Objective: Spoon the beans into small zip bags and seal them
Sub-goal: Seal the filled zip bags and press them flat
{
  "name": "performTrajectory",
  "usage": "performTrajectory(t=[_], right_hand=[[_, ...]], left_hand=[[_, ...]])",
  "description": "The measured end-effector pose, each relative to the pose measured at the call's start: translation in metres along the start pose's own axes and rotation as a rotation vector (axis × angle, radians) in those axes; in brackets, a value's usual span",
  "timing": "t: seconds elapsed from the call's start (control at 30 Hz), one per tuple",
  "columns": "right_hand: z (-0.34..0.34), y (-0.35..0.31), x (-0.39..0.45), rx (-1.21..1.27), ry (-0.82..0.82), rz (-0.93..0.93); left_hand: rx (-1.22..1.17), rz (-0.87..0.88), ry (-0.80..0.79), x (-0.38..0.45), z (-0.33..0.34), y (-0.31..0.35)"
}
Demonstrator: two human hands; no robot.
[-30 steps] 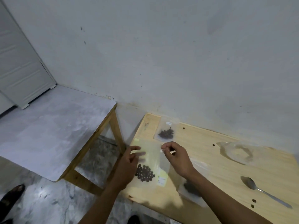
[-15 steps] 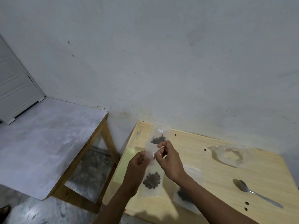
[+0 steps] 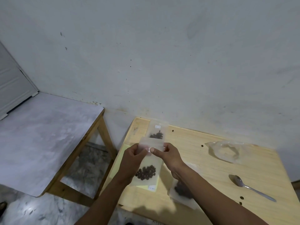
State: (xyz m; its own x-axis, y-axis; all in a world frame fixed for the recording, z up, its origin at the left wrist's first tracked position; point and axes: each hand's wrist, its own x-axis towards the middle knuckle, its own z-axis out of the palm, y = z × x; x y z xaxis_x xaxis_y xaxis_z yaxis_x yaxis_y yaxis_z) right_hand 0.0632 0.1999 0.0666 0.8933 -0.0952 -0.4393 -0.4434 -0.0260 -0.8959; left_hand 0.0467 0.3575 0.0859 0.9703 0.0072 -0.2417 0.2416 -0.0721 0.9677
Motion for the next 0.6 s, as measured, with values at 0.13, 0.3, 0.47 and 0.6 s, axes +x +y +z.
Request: performTrajectory(t=[0.13, 0.3, 0.47, 0.6], right_hand=[[-0.001, 0.004, 0.002, 0.004, -0.065, 0.016], [-0.004, 0.0, 0.003, 0.038, -0.133, 0.04], [-0.013, 0.012, 0.01, -0.08, -0.214, 0.116], [-0.023, 0.018, 0.027, -0.09, -0.166, 0.127]], left_hand=[[0.023, 0.026, 0.005, 0.002, -0.001, -0.002], [0.046, 0.035, 0.109, 0.013, 0.004, -0.007], [-0.09, -0.002, 0.256, 0.031, 0.011, -0.005], [-0.14, -0.079, 0.223, 0.061, 0.017, -0.005]])
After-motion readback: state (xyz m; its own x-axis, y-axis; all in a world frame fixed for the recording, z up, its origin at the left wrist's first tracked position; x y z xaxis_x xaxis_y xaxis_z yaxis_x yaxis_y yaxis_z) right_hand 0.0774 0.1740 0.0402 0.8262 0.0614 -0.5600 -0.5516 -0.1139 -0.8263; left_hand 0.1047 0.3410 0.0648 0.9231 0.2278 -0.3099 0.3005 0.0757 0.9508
